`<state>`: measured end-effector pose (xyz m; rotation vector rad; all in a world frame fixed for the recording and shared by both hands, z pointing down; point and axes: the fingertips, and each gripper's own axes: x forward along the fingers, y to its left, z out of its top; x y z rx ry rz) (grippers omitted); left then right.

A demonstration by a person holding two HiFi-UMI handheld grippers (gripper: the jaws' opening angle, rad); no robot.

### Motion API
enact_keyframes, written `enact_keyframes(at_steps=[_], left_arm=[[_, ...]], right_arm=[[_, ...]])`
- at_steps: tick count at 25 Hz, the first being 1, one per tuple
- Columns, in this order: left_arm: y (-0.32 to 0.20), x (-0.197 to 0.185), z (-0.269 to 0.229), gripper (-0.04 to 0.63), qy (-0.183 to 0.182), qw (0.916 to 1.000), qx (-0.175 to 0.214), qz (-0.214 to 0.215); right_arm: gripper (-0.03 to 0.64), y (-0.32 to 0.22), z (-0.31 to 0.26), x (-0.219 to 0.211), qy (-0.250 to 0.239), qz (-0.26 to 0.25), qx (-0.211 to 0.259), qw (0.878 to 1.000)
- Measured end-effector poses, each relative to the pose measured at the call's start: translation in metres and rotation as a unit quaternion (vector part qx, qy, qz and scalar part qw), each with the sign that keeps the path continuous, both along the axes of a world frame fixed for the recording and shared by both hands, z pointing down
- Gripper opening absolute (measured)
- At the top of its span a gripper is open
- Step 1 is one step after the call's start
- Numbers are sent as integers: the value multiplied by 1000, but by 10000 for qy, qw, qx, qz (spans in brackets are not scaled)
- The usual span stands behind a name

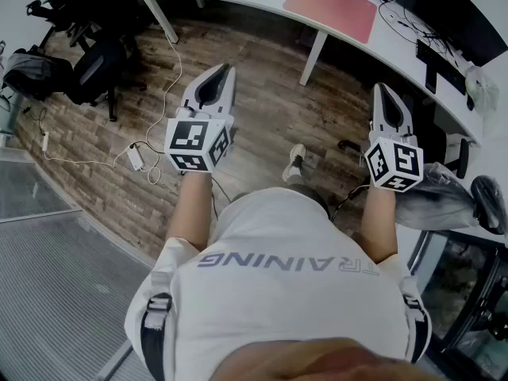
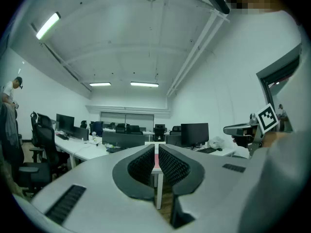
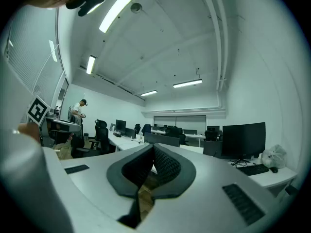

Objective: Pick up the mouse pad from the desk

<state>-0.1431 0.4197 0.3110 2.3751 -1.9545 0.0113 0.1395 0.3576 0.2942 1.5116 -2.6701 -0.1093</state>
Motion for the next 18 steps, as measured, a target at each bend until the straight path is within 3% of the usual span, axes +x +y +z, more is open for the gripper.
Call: enact_keyframes(at_steps=[11, 18], left_arm=[[-12, 5, 10, 51, 119, 9998, -95, 111], [-32, -10, 6, 51, 157, 9998, -81, -117]], right_arm=[[24, -10, 4, 12, -93, 141, -16, 9999], [25, -48, 11, -1, -336, -44, -298, 9990]])
